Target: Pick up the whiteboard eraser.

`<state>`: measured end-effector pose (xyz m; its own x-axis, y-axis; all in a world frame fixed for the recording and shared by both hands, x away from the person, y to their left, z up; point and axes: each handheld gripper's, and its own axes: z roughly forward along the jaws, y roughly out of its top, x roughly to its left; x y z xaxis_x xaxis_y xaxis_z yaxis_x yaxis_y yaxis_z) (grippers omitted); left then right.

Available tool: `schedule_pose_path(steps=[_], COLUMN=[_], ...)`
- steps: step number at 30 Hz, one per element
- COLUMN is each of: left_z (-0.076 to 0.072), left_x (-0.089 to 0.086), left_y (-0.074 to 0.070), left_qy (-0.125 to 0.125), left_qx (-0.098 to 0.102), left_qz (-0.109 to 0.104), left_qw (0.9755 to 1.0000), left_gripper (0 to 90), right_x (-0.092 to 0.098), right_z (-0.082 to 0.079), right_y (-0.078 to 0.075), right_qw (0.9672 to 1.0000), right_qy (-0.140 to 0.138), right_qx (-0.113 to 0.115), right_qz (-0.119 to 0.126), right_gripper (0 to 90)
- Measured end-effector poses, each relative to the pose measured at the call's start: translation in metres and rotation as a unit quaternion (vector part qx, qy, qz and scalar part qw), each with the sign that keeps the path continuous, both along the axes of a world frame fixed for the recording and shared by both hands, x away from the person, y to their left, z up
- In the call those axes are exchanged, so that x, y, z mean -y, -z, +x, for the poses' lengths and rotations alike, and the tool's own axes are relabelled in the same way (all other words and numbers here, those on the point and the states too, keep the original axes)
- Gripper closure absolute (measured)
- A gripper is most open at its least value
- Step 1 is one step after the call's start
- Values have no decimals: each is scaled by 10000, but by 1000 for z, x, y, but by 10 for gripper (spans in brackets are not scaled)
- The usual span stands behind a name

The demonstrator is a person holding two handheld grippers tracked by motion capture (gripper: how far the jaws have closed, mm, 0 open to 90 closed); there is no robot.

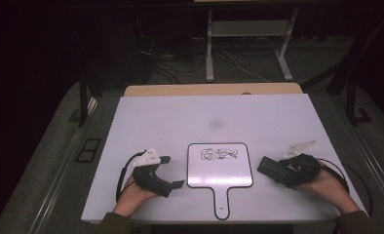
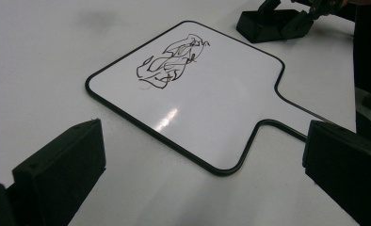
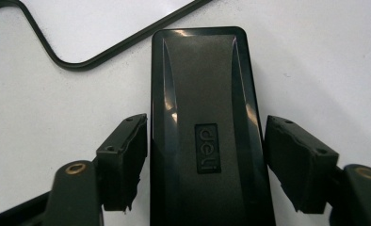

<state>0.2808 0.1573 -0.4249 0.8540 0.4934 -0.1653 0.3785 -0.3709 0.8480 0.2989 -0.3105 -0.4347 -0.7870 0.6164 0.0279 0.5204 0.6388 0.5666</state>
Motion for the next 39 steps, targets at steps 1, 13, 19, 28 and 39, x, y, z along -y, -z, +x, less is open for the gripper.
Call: schedule_pose_path(steps=[1,13,19,28,39], left_z=[0,0,0,-1,-1], left_x=[0,-1,-1,-2,-1], left_y=[0,0,-1,-1,-1], left_qy=[-2,-3,-2,-15,8], left_qx=[-3,7,13,25,37], left_qz=[-3,14,12,10,41], left_qw=[10000,10000,10000,10000,10000], left_gripper=[0,0,0,0,0], right_x=[0,-2,-2,-1,1], right_z=[0,0,0,4,5], right_y=[0,0,-1,-2,-3], right_qw=[10000,9999,9998,9996,9994], right_qy=[1,-75,-92,-127,-138], right_qx=[4,-28,-29,-195,-311], right_qz=[-2,-127,-176,-128,-24], right_gripper=[318,376,380,384,386])
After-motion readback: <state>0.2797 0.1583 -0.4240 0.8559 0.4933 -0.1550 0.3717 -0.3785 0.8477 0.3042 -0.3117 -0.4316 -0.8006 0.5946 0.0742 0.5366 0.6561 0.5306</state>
